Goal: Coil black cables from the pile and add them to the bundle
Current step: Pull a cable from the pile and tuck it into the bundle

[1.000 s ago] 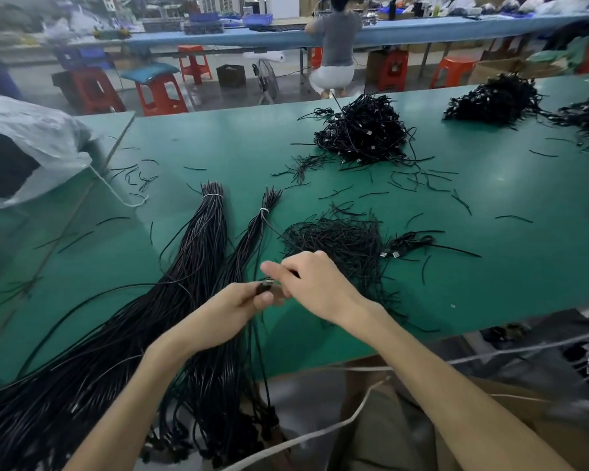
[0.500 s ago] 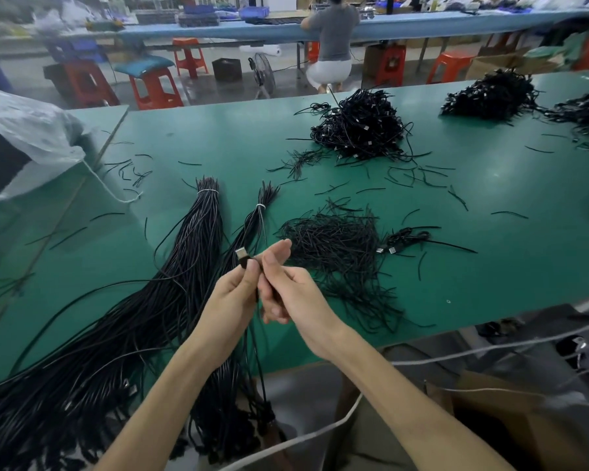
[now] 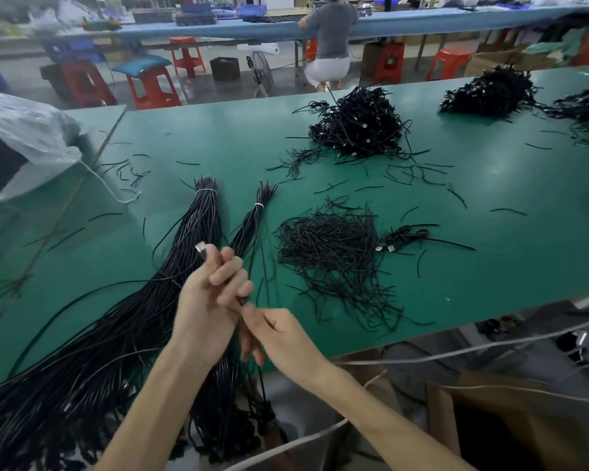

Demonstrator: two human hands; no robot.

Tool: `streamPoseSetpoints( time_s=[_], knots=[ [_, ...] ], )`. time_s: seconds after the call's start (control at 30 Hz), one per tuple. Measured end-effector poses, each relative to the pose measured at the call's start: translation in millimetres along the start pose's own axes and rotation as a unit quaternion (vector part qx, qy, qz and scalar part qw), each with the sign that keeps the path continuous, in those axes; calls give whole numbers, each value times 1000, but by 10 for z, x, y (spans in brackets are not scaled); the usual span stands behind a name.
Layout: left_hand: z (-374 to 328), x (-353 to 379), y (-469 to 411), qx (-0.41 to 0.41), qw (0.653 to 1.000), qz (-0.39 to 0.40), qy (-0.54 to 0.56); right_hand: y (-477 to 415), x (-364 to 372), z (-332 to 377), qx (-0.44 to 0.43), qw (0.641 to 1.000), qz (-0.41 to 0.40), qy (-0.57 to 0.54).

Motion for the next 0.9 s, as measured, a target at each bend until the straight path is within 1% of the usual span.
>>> streamPoseSetpoints(
  time_s=[0.03, 0.07, 0.1, 0.17, 0.2, 0.23, 0.3, 0.33, 0.37, 0.4, 0.43, 0.47, 0.5, 0.53, 0.6, 0.63, 0.67, 0.77, 0.83, 0.9],
  knots=[
    [-71, 4, -4, 7, 999, 23, 37, 40, 2, -61, 12, 1000, 10, 2],
    [-149, -3, -8, 12, 998, 43, 43, 81, -9, -119, 21, 1000, 14, -2],
    [-224, -9, -12, 13, 998, 63, 17, 107, -43, -166, 27, 1000, 13, -10],
    [-333, -45, 8, -2, 989, 113, -100, 83, -177, -201, 26, 1000, 0, -9],
    [-358, -72, 31, -22, 973, 147, -174, 29, -259, -184, 19, 1000, -13, -1],
    [-363, -103, 51, -53, 950, 184, -246, -40, -339, -147, 9, 1000, -25, 6],
    [-301, -148, 84, -124, 889, 252, -362, -194, -461, -45, -3, 999, -42, 8],
    [-234, -157, 85, -147, 858, 267, -413, -264, -498, 1, -4, 999, -46, 6],
    [-153, -163, 70, -152, 830, 260, -469, -333, -525, 31, -3, 999, -47, 8],
    [-71, -175, 32, -139, 806, 237, -524, -399, -546, 53, -4, 999, -51, 16],
    [9, -193, -15, -113, 785, 203, -575, -457, -563, 77, -6, 998, -59, 31],
    [72, -220, -58, -84, 772, 166, -607, -500, -574, 107, -12, 997, -68, 46],
    [113, -247, -87, -64, 778, 137, -610, -531, -577, 138, -20, 996, -75, 54],
    [131, -275, -108, -52, 801, 115, -585, -547, -571, 165, -25, 995, -79, 51],
    [132, -335, -129, -47, 866, 86, -491, -534, -547, 210, -29, 996, -83, 23],
    [129, -348, -127, -45, 890, 75, -447, -515, -528, 215, -33, 995, -89, 15],
    [136, -348, -119, -41, 907, 69, -414, -494, -503, 211, -38, 995, -94, 17],
    [178, -323, -124, -15, 933, 47, -357, -433, -364, 182, -52, 995, -80, 22],
    [168, -278, -157, -13, 960, 20, -280, -408, -257, 149, -51, 996, -69, 26],
    [129, -207, -194, 11, 982, 8, -188, -401, -171, 85, -40, 997, -56, 33]
  ],
)
Point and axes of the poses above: each hand's wrist, its own y-axis away from the middle knuckle, its own x-axis out of the palm, z = x × y, the point moved 2 cm from there along -y, towards the middle knuckle, and after that the axes turned 1 degree about -x, right-handed, at the moved point
